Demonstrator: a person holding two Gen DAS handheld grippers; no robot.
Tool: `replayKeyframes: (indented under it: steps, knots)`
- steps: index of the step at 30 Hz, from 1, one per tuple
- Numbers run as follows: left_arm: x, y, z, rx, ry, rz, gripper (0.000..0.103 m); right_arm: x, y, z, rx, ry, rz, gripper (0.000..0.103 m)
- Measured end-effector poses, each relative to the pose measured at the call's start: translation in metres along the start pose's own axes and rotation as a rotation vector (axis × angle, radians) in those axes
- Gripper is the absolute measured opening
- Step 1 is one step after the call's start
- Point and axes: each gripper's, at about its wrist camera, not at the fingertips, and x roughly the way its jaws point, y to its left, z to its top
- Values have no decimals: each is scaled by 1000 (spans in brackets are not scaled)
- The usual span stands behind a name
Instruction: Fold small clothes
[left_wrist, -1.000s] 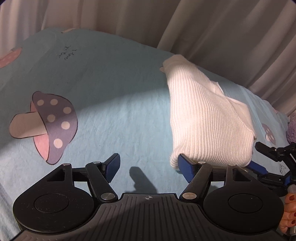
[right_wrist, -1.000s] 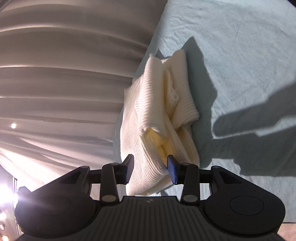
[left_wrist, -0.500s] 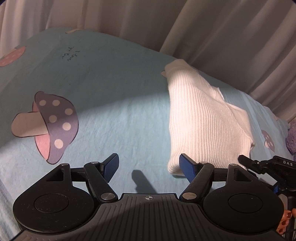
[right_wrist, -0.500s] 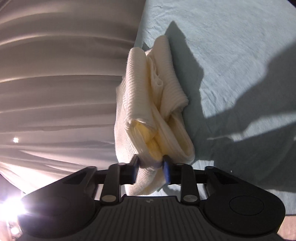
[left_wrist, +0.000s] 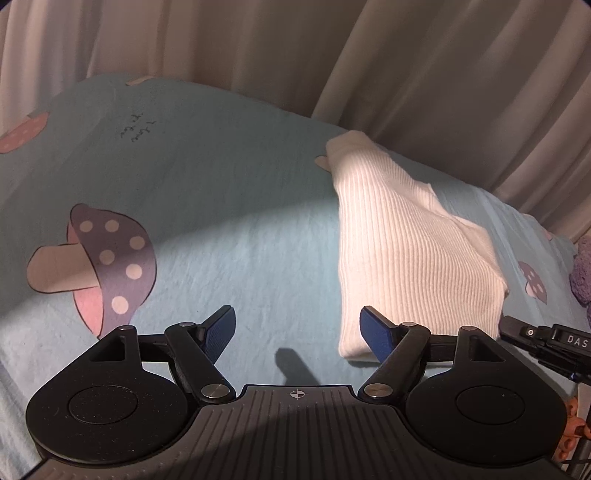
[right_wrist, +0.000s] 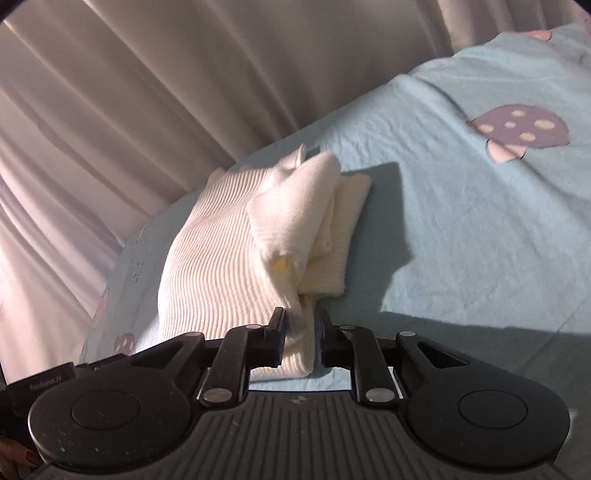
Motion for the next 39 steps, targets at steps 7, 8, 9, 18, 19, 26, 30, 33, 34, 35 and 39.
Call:
replayKeyframes:
  steps: [7, 8, 9, 18, 19, 26, 30, 33, 34, 35, 39]
  knots:
    - [16, -16, 34, -44, -89, 56, 80, 47, 64, 29, -130, -68, 89, 21]
    - [19, -20, 40, -57, -115, 75, 80, 62, 76, 30, -165, -63, 84, 21]
    - [23, -24, 48, -74, -139, 98, 81, 78, 85, 32, -187, -56, 83, 21]
    - [92, -84, 83, -75, -301, 94, 83, 132, 76, 36, -218, -216, -136, 21]
    - [102, -90, 82, -57, -297, 82, 84, 131, 71, 36, -213, -233, -165, 21]
    - [145, -91, 71, -41, -204, 142, 87, 128, 47, 40, -186, -271, -234, 22]
    - [150, -87, 75, -45, -176, 142, 90, 131, 52, 40, -222, -266, -260, 22]
    - [151, -84, 73, -57, -167, 132, 90, 131, 52, 39, -225, -267, -265, 22]
    - [150, -83, 73, -62, -165, 130, 90, 131, 53, 39, -228, -268, -268, 22]
    - [151, -83, 75, -63, -163, 128, 90, 130, 54, 38, -233, -268, -272, 22]
    - [156, -81, 80, -61, -157, 123, 91, 131, 53, 39, -231, -265, -273, 22]
